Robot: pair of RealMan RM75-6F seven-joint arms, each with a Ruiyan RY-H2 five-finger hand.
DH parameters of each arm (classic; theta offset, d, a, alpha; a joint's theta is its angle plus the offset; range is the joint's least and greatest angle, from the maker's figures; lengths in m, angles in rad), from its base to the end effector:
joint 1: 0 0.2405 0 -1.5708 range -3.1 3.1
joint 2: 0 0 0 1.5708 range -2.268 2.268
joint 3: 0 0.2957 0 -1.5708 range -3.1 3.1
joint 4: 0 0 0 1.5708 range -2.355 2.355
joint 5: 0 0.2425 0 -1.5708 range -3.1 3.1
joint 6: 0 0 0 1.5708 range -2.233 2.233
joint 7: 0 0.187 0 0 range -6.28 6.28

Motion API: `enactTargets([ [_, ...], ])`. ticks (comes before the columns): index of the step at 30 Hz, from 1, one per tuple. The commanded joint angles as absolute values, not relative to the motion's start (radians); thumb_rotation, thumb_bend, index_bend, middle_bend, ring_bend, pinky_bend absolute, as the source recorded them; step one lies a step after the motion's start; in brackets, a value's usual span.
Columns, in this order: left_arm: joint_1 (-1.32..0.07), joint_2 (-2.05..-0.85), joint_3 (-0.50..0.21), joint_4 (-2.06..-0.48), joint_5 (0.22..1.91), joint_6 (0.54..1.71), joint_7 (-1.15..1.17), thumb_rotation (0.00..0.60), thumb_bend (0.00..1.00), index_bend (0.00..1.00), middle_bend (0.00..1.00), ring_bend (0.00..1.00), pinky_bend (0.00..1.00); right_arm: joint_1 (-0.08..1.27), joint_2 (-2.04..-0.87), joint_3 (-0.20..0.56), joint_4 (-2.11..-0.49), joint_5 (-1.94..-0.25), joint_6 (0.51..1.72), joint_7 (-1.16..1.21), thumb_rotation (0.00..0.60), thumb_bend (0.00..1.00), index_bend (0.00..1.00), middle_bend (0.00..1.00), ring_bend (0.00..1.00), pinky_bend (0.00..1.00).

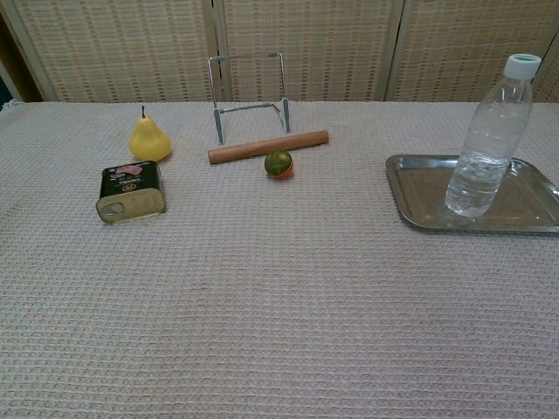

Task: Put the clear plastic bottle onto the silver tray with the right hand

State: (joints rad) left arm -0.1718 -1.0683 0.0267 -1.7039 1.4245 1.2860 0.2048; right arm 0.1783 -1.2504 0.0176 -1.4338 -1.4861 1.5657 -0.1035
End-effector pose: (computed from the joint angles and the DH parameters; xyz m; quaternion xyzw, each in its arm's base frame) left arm -0.3575 0.2342 0.1132 -0.6760 -0.3997 -0.2704 0.5568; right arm -0.3612 -0.2587 0.1253 0.6197 -0.3021 0.3842 0.6141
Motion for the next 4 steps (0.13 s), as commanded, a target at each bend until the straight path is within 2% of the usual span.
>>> enactTargets([
  [1, -0.170, -1.066, 0.027, -1.706, 1.428, 1.291, 0.199, 0.600, 0.43, 0.04, 0.01, 0.03, 0.30, 0.180, -1.244, 0.006, -1.465, -1.454, 1.495, -0.184, 0.600, 0.03, 0.00, 0.00, 0.00, 0.00],
  [4, -0.166, -1.064, 0.027, -1.705, 1.436, 1.301, 0.192, 0.600, 0.43, 0.04, 0.01, 0.03, 0.30, 0.183, -1.246, -0.001, -1.477, -1.448, 1.460, -0.223, 0.600, 0.03, 0.00, 0.00, 0.00, 0.00],
])
